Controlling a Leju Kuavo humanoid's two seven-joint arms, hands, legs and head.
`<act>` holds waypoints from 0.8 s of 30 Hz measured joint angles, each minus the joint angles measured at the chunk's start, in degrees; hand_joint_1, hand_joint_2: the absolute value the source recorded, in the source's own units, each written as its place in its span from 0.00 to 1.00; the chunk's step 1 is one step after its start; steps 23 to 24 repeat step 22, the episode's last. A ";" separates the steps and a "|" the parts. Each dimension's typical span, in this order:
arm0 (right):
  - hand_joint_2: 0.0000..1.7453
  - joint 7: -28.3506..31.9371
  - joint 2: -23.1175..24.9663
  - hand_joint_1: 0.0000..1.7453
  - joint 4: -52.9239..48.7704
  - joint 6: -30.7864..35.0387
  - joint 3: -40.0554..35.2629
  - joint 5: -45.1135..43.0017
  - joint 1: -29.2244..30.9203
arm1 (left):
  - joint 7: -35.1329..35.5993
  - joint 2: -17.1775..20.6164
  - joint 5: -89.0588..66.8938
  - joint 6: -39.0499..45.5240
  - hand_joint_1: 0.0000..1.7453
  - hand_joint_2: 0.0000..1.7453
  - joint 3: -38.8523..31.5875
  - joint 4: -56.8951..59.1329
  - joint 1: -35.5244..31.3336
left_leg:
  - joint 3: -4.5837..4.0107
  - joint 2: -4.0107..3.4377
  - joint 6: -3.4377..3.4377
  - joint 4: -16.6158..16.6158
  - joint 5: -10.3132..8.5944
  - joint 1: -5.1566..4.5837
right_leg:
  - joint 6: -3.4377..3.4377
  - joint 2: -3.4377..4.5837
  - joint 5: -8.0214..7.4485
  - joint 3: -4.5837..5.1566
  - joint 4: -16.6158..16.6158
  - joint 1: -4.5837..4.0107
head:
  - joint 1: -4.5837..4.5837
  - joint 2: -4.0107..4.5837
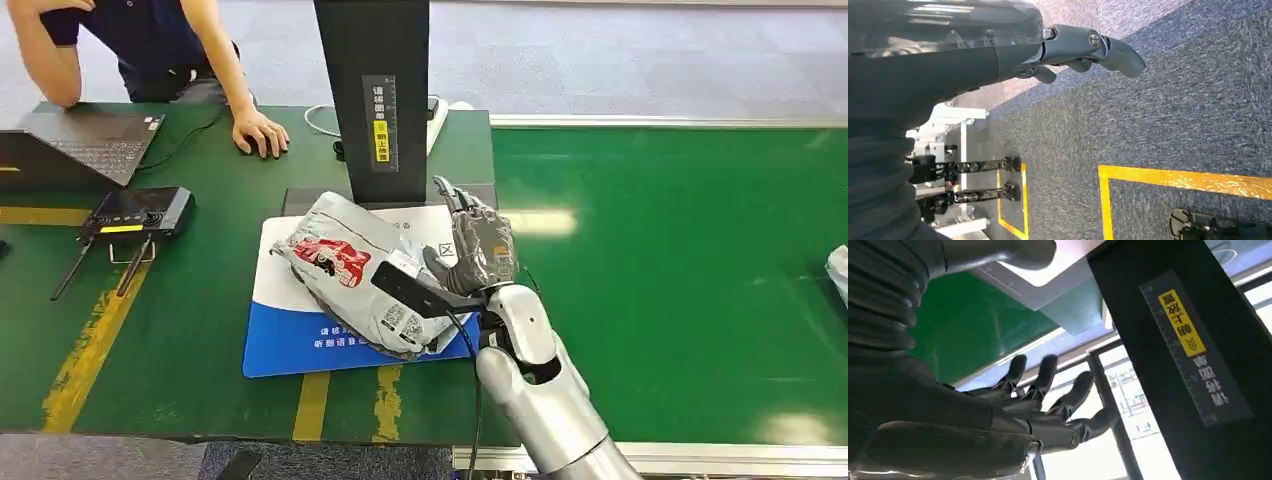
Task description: Moved the parcel from conveyor to table for the left to box.
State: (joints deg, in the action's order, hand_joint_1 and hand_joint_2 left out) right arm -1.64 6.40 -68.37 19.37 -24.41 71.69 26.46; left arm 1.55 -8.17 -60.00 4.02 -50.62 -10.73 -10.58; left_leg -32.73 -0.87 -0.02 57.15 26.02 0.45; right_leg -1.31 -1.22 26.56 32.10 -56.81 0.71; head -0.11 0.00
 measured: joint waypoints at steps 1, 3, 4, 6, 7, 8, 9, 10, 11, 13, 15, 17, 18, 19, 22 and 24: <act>1.00 -0.13 0.00 0.00 0.52 0.02 -0.04 0.02 0.23 | 0.00 -0.02 0.02 0.06 0.00 1.00 0.00 0.00 0.02 | 0.00 0.00 0.00 0.00 0.00 0.00 | 0.00 0.00 0.00 0.00 0.00 0.00 | 0.00 0.00; 1.00 -0.37 0.00 0.00 1.57 0.09 -0.24 0.04 0.59 | 0.00 -0.07 0.04 0.11 0.00 1.00 -0.02 0.00 0.01 | 0.00 0.00 0.00 0.00 0.00 0.00 | 0.00 0.00 0.00 0.00 0.00 0.00 | 0.00 0.00; 1.00 -0.55 0.00 0.00 1.99 0.24 -0.39 0.04 0.74 | 0.00 -0.09 0.07 0.11 0.00 1.00 -0.04 0.00 0.01 | 0.00 0.00 0.00 0.00 0.00 0.00 | 0.00 0.00 0.00 0.00 0.00 0.00 | 0.00 0.00; 1.00 -0.72 0.00 0.00 2.60 0.68 -0.50 0.04 1.08 | 0.00 -0.15 0.13 0.11 0.00 1.00 -0.09 0.00 0.02 | 0.00 0.00 0.00 0.00 0.00 0.00 | 0.00 0.00 0.00 0.00 0.00 0.00 | 0.00 0.00; 1.00 -0.79 0.00 0.00 2.88 1.05 -0.50 -0.04 1.23 | 0.00 -0.17 0.22 0.11 0.00 1.00 -0.09 0.00 0.02 | 0.01 0.00 0.00 0.00 0.00 0.00 | 0.00 0.00 0.00 0.00 0.00 0.00 | 0.00 0.00; 1.00 -0.96 0.00 0.00 3.28 1.97 -0.50 -0.53 1.37 | 0.00 -0.24 0.42 0.13 0.00 1.00 -0.20 0.00 0.02 | 0.01 0.00 0.00 0.00 0.00 0.00 | 0.00 0.00 0.00 0.00 0.00 0.00 | 0.00 0.00; 1.00 -0.94 0.00 0.00 3.39 2.51 -0.50 -1.15 1.36 | 0.00 -0.24 0.44 0.20 0.00 1.00 -0.24 0.00 0.02 | 0.01 0.00 0.00 0.00 0.00 0.00 | 0.00 0.00 0.00 0.01 0.00 0.00 | 0.00 0.00; 1.00 -0.87 -0.02 0.00 3.41 2.91 -0.48 -1.58 1.33 | 0.00 -0.26 0.46 0.24 0.00 1.00 -0.26 0.00 0.03 | 0.01 0.00 0.00 0.00 0.00 0.00 | 0.00 0.00 0.00 0.01 0.01 0.00 | 0.00 0.00; 1.00 -0.59 -0.07 0.00 3.38 3.57 -0.44 -2.50 1.27 | 0.00 -0.26 0.48 0.26 0.00 1.00 -0.28 0.00 0.04 | 0.01 0.00 0.00 0.00 0.00 0.00 | 0.00 0.00 0.00 0.01 0.01 0.00 | 0.00 0.00; 1.00 0.24 -0.11 0.00 3.23 4.77 -0.13 -4.64 0.91 | 0.00 -0.26 0.48 0.37 0.00 1.00 -0.33 0.00 0.07 | 0.02 0.00 0.00 0.01 0.00 0.00 | 0.00 0.00 0.00 0.02 0.01 0.00 | 0.00 0.00; 1.00 2.98 -0.28 0.00 2.14 4.85 0.85 -9.74 -0.15 | -0.06 -0.26 0.57 0.52 0.00 1.00 -0.39 0.00 0.14 | 0.01 0.00 0.00 0.01 0.00 0.00 | 0.00 0.00 0.00 0.02 0.01 0.00 | -0.02 0.00; 1.00 5.69 -0.37 0.00 0.82 4.54 1.82 -14.72 -1.57 | -0.18 -0.26 0.63 0.61 0.00 1.00 -0.48 0.00 0.25 | 0.01 0.00 0.00 0.01 0.01 0.00 | 0.00 0.00 0.00 0.03 0.02 0.00 | 0.00 0.00; 1.00 6.94 -0.42 0.00 0.08 4.24 2.45 -16.93 -2.39 | -0.26 -0.26 0.63 0.63 0.00 1.00 -0.55 0.00 0.27 | 0.00 0.00 0.00 0.01 0.01 0.00 | 0.00 0.00 0.00 0.03 0.02 0.00 | 0.00 0.00; 1.00 8.05 -0.46 0.00 -0.53 4.09 3.02 -18.68 -3.24 | -0.39 -0.26 0.66 0.63 0.00 1.00 -0.66 0.00 0.29 | 0.00 0.00 -0.01 0.01 0.01 0.00 | 0.00 0.00 0.01 0.03 0.02 0.00 | 0.00 0.00; 1.00 11.32 -0.66 0.00 -3.02 3.26 5.44 -23.88 -5.82 | -0.63 -0.26 0.85 0.79 0.00 1.00 -0.94 0.00 0.45 | -0.01 0.00 0.00 0.01 0.03 0.00 | 0.00 0.01 0.01 0.04 0.03 0.00 | 0.00 0.00; 1.00 11.32 -0.66 0.00 -3.02 3.26 5.44 -23.88 -5.82 | -0.63 -0.26 0.85 0.79 0.00 1.00 -0.94 0.00 0.45 | -0.01 0.00 0.00 0.01 0.03 0.00 | 0.00 0.01 0.01 0.04 0.03 0.00 | 0.00 0.00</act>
